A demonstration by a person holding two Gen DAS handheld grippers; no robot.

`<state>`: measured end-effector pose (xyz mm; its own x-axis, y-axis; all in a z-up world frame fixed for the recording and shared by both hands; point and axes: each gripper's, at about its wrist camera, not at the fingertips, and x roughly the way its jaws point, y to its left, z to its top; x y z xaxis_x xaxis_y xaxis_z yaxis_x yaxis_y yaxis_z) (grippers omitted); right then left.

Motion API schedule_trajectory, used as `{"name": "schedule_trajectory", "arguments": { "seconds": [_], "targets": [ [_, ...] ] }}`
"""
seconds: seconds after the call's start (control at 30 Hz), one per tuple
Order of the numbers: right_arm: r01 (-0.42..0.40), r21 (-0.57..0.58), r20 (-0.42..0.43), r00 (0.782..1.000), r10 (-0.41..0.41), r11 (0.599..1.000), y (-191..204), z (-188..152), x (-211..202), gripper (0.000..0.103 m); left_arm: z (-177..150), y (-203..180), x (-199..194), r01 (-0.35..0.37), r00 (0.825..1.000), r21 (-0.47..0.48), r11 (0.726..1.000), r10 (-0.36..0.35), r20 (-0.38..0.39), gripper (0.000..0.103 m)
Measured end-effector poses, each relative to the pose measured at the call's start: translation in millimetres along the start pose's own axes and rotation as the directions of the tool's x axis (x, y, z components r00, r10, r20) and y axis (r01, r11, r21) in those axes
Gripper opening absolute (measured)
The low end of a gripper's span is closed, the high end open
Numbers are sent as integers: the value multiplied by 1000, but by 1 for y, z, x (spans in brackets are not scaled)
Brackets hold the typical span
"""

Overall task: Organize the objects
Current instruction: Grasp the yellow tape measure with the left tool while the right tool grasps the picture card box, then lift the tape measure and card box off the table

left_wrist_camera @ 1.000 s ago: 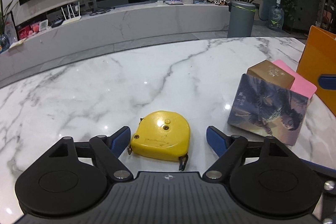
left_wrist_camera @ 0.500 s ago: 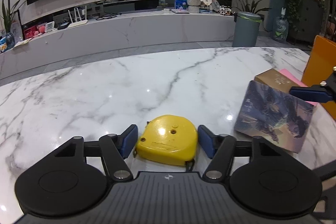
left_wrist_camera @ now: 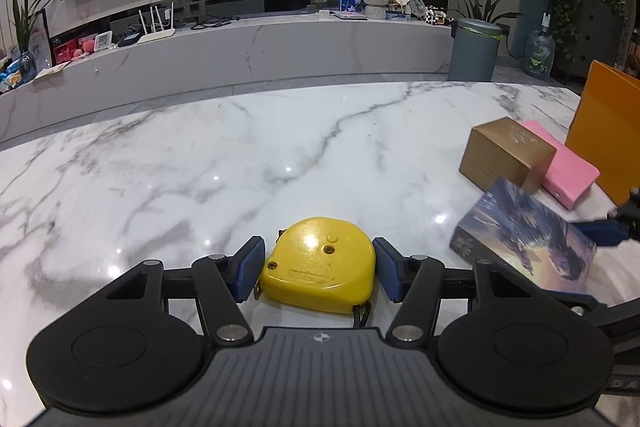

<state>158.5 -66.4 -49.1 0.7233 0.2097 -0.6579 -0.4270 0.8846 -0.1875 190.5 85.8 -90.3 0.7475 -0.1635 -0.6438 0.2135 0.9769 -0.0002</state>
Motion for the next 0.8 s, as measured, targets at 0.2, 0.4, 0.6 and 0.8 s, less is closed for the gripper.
{"name": "schedule_trajectory", "arguments": {
  "seconds": [0.2, 0.4, 0.6, 0.8],
  "targets": [
    [-73, 121, -42, 996, 79, 990, -1, -25, -21, 59, -11, -5, -15, -10, 1000, -6, 1000, 10, -15, 68],
    [-94, 137, -72, 992, 104, 986, 7, -50, -50, 60, -24, -14, -37, -20, 998, -18, 1000, 19, -54, 64],
    [-92, 148, -87, 991, 106, 985, 7, -74, -81, 60, -37, -28, -62, -23, 995, -15, 1000, 22, -102, 48],
    [-94, 150, -79, 991, 106, 984, 6, -87, -94, 68, -46, -33, -63, -118, 990, -21, 993, 116, -78, 99]
  ]
}}
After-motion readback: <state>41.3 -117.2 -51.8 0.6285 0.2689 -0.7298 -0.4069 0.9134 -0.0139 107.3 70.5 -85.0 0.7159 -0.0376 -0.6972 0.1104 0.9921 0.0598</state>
